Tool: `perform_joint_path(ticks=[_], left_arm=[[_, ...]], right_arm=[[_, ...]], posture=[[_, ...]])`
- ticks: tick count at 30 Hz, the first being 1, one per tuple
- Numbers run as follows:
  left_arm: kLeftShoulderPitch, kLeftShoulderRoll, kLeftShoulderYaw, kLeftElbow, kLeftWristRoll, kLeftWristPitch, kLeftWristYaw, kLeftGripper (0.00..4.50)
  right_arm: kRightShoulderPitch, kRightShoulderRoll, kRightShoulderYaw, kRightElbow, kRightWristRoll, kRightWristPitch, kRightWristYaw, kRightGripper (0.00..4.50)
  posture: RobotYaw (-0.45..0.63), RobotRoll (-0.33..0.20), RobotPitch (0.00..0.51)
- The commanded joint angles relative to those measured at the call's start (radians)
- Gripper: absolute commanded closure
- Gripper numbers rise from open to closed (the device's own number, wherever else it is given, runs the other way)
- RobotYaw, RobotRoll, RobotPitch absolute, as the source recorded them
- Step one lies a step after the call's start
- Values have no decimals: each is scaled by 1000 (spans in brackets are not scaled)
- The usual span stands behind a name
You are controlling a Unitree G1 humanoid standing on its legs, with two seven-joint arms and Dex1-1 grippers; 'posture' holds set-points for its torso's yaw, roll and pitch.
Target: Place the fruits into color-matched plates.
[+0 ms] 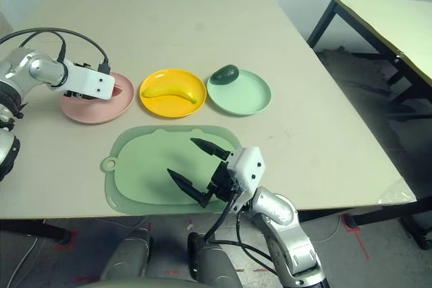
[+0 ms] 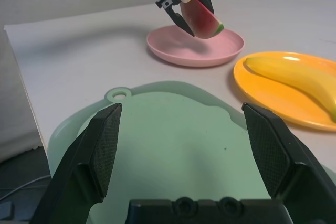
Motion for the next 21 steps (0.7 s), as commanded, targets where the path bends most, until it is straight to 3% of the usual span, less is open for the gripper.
perform_joint_path(ticks=[1, 2, 9, 16, 21], left_arm=[[25, -12, 23, 15, 23, 6, 2, 2282], [27, -13, 27, 15, 27, 7, 0, 2178], [27, -12, 52, 14, 41, 4, -9, 42], [2, 15, 104, 7, 17, -19, -37, 42], [6, 31, 254, -3, -116, -21, -168, 42]], right_arm=[[18, -12, -6, -19, -7, 10, -13, 0], [21, -14, -7, -21, -7, 11, -14, 0], [23, -20, -3, -19, -7, 11, -21, 0], [-17, -23, -13, 9, -3, 22, -22, 0], [-93, -36, -59, 68, -23, 41, -56, 0]], posture=[[87, 0, 125], [87, 0, 124], [98, 0, 124], [113, 0, 124], [128, 0, 126]])
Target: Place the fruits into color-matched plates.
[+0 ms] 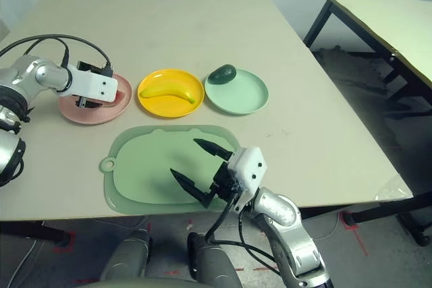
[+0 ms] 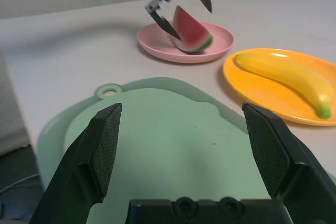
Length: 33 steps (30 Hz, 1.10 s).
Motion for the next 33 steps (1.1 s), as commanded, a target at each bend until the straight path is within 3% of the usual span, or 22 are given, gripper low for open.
perform_joint_path(ticks=[1, 6, 9, 16, 20, 23, 27, 31, 33], left_arm=[[2, 8, 131, -9, -132, 8, -134, 42], [34, 8, 306, -42, -305, 76, -303, 42], [58, 2, 418, -74, -425, 156, -373, 42], [159, 17, 582, -154, -588, 322, -372, 42], [257, 30, 686, -232, -688, 423, -306, 42], [345, 37, 749, -328, -749, 490, -243, 42], [465, 34, 809, -501, -825, 592, -182, 42], [610, 42, 845, -702, -877, 701, -132, 42], [676, 46, 865, -789, -904, 754, -107, 42]], right_arm=[[-58, -17, -50, 57, -20, 29, -31, 0], [-212, -41, -118, 142, -4, 81, -56, 0], [-364, -69, -179, 222, 13, 136, -75, 0], [-592, -198, -354, 494, -3, 211, -150, 0], [-607, -300, -447, 661, -38, 194, -194, 0], [-602, -321, -530, 672, -1, 281, -267, 0], [-540, -303, -623, 566, 63, 416, -331, 0], [-437, -298, -742, 336, 138, 557, -408, 0], [-439, -300, -821, 201, 198, 625, -472, 0]], posture=[[133, 0, 126], [160, 0, 123], [178, 0, 122], [211, 0, 129], [218, 0, 134], [226, 0, 138], [236, 0, 145], [254, 0, 154], [254, 0, 159]])
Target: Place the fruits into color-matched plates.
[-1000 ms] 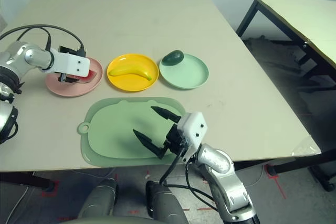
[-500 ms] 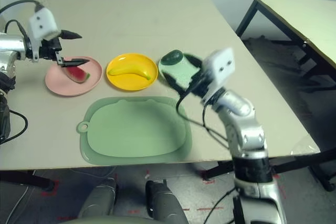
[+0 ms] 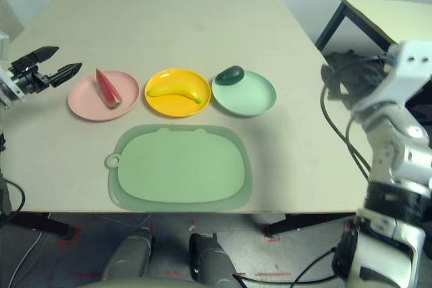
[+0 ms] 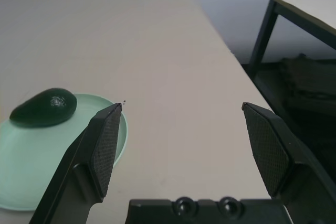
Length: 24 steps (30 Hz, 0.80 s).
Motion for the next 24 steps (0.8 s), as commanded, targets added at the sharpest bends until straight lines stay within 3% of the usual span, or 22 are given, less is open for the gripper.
perform_joint_path(ticks=[1, 4, 6, 10, 12, 15, 18, 20, 24], left_arm=[[87, 11, 33, -145, -49, 92, 42, 42], [135, 9, 40, -212, -70, 135, 67, 42], [150, 1, 33, -237, -78, 151, 80, 42], [153, -7, 19, -247, -78, 158, 89, 42], [159, -10, 18, -252, -83, 164, 91, 42], [173, -14, 17, -262, -90, 169, 95, 42], [183, -20, 17, -272, -94, 173, 97, 42], [191, -25, 17, -280, -97, 173, 97, 42], [247, -40, 31, -306, -111, 160, 101, 42]], right_arm=[[-24, -15, -142, -231, 100, 111, -104, 0], [-33, -53, -194, -330, 161, 165, -112, 0], [3, -68, -250, -380, 269, 241, -74, 0], [220, -55, -368, -499, 508, 429, -14, 0], [337, 3, -410, -567, 700, 471, -60, 0], [495, 90, -363, -678, 840, 442, -118, 0], [602, 192, -240, -760, 686, 325, -97, 0], [653, 269, -145, -755, 481, 137, -23, 0], [716, 385, 17, -560, 77, -346, 126, 0]], posture=[[249, 0, 161], [229, 0, 167], [222, 0, 169], [213, 0, 175], [208, 0, 176], [205, 0, 175], [203, 0, 174], [207, 0, 172], [217, 0, 167]])
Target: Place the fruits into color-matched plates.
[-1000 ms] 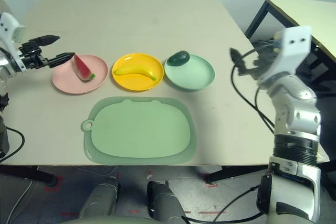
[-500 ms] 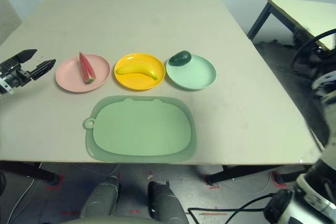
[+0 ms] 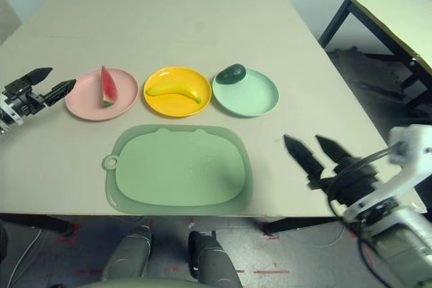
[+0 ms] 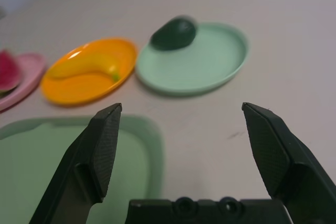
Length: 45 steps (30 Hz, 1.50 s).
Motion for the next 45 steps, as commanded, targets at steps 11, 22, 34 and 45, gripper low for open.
perform_joint_path(ticks=[11, 22, 34, 45], left_arm=[[295, -117, 144, -147, -76, -49, 151, 42], [406, -131, 167, -134, -54, -107, 212, 42], [357, -81, 92, -85, 15, -175, 160, 42], [362, -69, 104, -80, 5, -197, 163, 42]], right_arm=[[-73, 190, 164, 631, -518, -893, 74, 0], [-25, 156, 227, 696, -516, -975, 115, 0], [-57, 165, 304, 625, -473, -903, 96, 0], [38, 197, 339, 412, -413, -861, 68, 0]], posture=[[250, 0, 164], [278, 0, 170], [302, 0, 168], [340, 0, 164]])
